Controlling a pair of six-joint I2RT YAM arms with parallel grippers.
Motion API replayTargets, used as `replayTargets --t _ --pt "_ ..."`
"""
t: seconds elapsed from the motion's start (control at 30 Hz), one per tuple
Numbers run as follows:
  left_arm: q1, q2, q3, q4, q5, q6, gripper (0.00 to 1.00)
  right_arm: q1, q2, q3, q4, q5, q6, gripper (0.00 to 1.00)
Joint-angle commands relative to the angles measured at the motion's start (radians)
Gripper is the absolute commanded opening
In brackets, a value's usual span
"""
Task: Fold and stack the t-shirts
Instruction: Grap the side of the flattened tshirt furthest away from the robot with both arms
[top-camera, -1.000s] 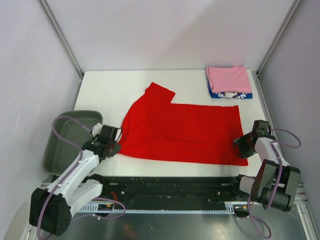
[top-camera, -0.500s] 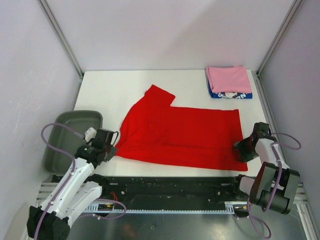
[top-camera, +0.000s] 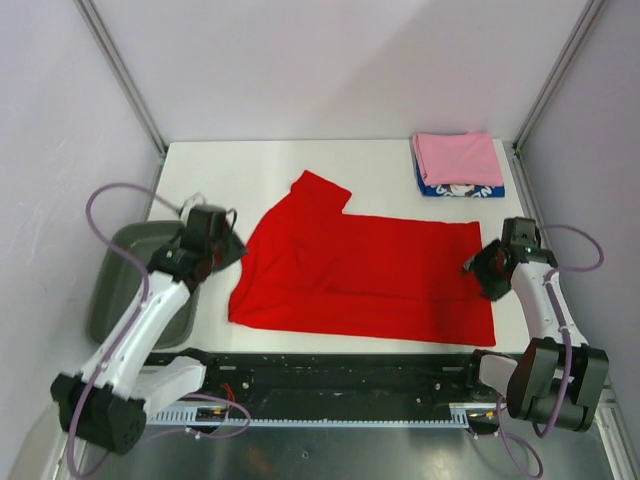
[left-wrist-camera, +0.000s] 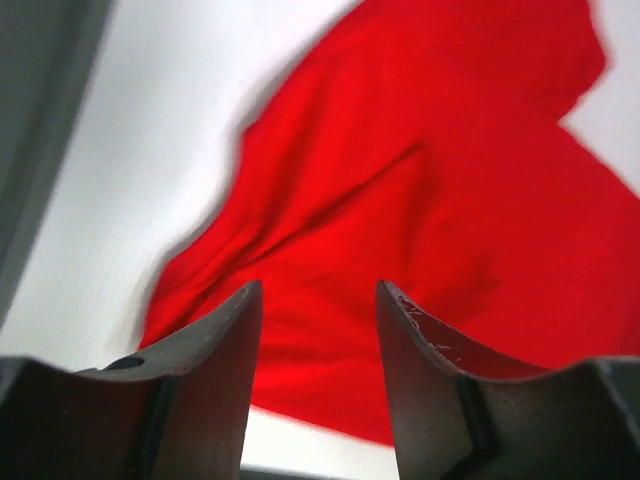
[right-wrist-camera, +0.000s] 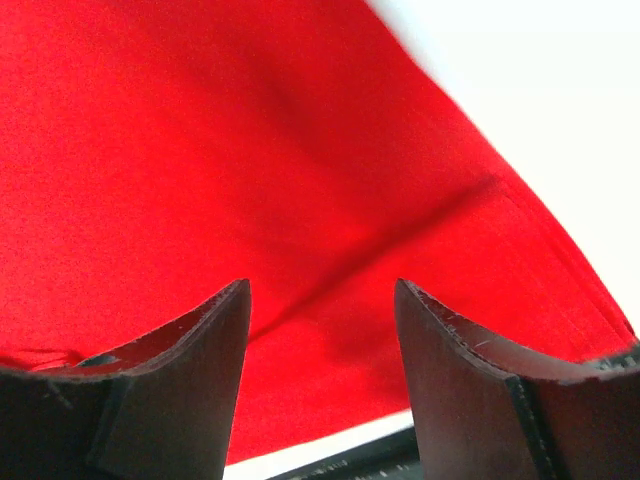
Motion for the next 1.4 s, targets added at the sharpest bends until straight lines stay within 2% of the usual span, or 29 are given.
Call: replayTargets --t 0.0,0.17,0.3,0.43,0.77,1.17,1.27,1.37 --pt "0.011 0.262 0.175 0.290 0.224 0.251 0.54 0.038 0.022 0.122 0.124 -0.043 -0.090 0.64" --pt "0.037 0.711 0.520 0.352 0.438 0.413 0.51 0.049 0.083 0.191 0.226 -0.127 -0.119 0.64" --pt "0.058 0.969 0.788 0.355 0.500 0.496 0.51 0.085 0.118 0.213 0.275 -0.136 -0.118 0.63" --pt "0.083 1.138 0.957 0.354 0.493 0.537 0.51 0.128 0.153 0.232 0.305 -0.134 -0.131 0.63" --pt "0.111 1.385 1.135 0.354 0.563 0.524 0.53 0.166 0.235 0.258 0.335 -0.154 -0.143 0.63" --pt "0.112 1.512 1.240 0.356 0.642 0.482 0.52 0.200 0.252 0.263 0.341 -0.139 -0.149 0.63" --pt "0.111 1.521 1.241 0.355 0.655 0.477 0.48 0.201 0.258 0.264 0.345 -0.137 -0.149 0.63" --pt "0.112 1.522 1.235 0.355 0.668 0.474 0.38 0.203 0.268 0.272 0.351 -0.133 -0.150 0.63"
